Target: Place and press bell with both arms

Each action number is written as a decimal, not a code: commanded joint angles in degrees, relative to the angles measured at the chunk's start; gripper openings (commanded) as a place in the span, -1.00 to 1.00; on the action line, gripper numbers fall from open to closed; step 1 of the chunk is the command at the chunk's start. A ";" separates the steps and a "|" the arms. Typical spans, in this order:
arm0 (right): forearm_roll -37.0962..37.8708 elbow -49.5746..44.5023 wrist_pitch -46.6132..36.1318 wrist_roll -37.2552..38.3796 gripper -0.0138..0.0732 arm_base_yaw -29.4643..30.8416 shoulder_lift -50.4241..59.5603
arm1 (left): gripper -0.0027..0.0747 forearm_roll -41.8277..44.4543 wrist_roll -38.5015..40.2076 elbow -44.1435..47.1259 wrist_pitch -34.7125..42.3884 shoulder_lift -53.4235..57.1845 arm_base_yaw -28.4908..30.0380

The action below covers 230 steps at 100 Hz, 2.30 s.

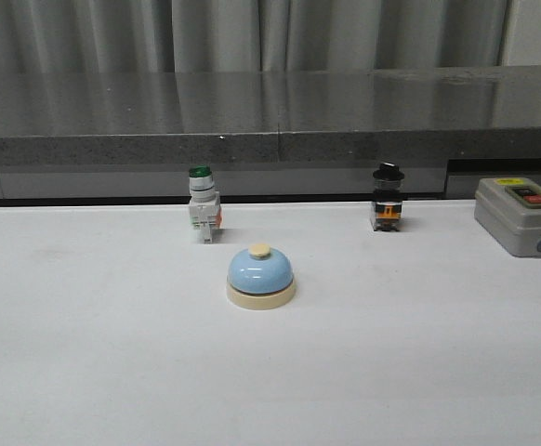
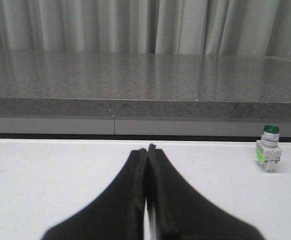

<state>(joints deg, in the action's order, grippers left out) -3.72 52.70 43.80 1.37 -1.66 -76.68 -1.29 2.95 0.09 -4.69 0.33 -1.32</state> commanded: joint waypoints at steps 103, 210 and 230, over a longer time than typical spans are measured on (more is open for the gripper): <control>-2.22 -22.88 -11.11 -0.14 -0.84 0.61 58.53 | -0.98 -0.45 0.70 2.37 4.69 1.72 -0.08; 3.72 -53.41 -45.56 -0.14 -0.84 0.61 78.28 | -0.98 -0.45 0.70 2.37 4.69 1.72 -0.08; 3.72 -53.41 -45.73 -0.14 -0.84 0.61 78.28 | -0.98 -0.45 0.70 2.37 4.69 1.72 -0.08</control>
<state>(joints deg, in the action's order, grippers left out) -0.67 -1.50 3.02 1.37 -1.36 0.68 -1.29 2.95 0.09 -4.69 0.33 -1.32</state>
